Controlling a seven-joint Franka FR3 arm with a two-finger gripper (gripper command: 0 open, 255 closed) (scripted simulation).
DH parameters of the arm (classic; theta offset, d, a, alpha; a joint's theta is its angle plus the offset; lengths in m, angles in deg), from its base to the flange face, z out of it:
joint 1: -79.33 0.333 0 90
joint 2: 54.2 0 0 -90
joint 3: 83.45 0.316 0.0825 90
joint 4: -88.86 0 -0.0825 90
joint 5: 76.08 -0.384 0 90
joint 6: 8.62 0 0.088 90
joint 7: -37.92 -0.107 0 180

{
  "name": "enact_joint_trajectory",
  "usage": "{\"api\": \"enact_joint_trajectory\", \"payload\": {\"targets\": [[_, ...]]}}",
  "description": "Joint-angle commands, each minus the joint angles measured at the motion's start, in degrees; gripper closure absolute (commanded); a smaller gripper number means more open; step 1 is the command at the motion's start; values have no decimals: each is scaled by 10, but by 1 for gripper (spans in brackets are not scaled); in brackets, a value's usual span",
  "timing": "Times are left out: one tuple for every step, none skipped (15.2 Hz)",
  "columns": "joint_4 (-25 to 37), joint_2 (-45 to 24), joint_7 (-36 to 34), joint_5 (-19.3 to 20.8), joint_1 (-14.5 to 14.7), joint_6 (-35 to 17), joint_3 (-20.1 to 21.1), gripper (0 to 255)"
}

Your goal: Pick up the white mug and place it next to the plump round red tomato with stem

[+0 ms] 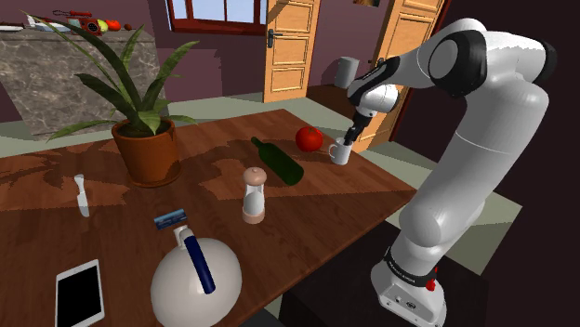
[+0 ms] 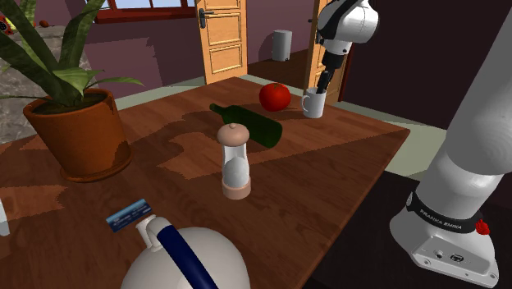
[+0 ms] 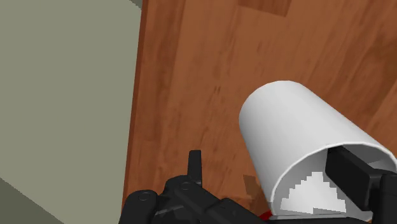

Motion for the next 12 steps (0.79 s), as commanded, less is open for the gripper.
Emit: {"api": "enact_joint_trajectory", "payload": {"targets": [[0, 0, 0, 0, 0, 0, 0, 0], [5, 15, -9, 13, -1, 17, -2, 0], [10, 29, -17, 24, -1, 34, -3, 0], [17, 42, -24, 35, -2, 51, -4, 0], [22, 52, -29, 42, -3, 65, -4, 0], [22, 52, -29, 42, -3, 65, -3, 0], [22, 52, -29, 42, -3, 65, -3, 0], [22, 52, -29, 42, -3, 65, -3, 0], [22, 52, -29, 42, -3, 65, -3, 0], [22, 52, -29, 42, -3, 65, -3, 0], [22, 52, -29, 42, -3, 65, -3, 0], [22, 52, -29, 42, -3, 65, -3, 0]]}}
